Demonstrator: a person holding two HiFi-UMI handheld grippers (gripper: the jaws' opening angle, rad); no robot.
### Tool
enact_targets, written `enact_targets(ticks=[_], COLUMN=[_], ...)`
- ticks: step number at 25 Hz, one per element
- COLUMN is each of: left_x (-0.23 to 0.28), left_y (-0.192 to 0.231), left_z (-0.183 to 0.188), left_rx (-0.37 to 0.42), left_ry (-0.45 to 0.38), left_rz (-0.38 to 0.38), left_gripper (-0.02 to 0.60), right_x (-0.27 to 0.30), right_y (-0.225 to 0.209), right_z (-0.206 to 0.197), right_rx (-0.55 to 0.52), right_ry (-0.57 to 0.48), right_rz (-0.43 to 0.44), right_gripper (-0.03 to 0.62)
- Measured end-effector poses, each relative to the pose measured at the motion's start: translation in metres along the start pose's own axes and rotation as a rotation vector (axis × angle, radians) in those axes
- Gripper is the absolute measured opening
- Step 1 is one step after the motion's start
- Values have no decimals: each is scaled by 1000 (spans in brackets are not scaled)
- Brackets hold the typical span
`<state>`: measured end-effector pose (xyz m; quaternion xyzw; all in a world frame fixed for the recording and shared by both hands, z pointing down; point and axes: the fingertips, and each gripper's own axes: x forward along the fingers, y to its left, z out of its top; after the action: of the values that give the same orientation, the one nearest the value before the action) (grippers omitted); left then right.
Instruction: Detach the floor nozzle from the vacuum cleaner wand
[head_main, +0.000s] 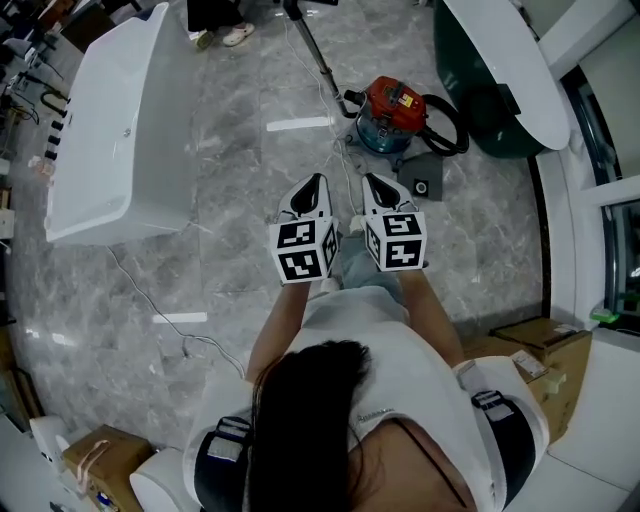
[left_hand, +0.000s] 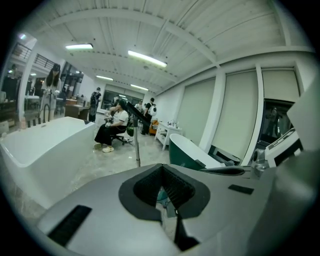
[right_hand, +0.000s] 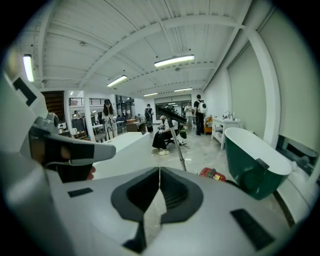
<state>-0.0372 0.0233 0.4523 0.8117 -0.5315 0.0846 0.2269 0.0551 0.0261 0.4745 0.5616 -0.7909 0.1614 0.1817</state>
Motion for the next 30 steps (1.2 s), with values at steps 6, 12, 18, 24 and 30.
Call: enact_targets(ticks=[6, 12, 18, 24, 30], left_x=[25, 56, 90, 126, 153], left_y=[3, 16, 21, 21, 19], left_z=[6, 20, 43, 55, 66], left_rx=[2, -7, -16, -13, -9], left_ry=[18, 20, 15, 33, 39], left_rz=[19, 58, 79, 90, 105], left_gripper=[0, 0, 0, 0, 0], right_x=[30, 65, 95, 123, 147], right_y=[-4, -18, -33, -59, -76], right_z=[12, 32, 54, 73, 77], right_rx=[-13, -20, -38, -47, -48], right_ry=[2, -4, 0, 2, 20], right_rz=[52, 83, 115, 120, 154], right_gripper=[15, 16, 17, 17, 17])
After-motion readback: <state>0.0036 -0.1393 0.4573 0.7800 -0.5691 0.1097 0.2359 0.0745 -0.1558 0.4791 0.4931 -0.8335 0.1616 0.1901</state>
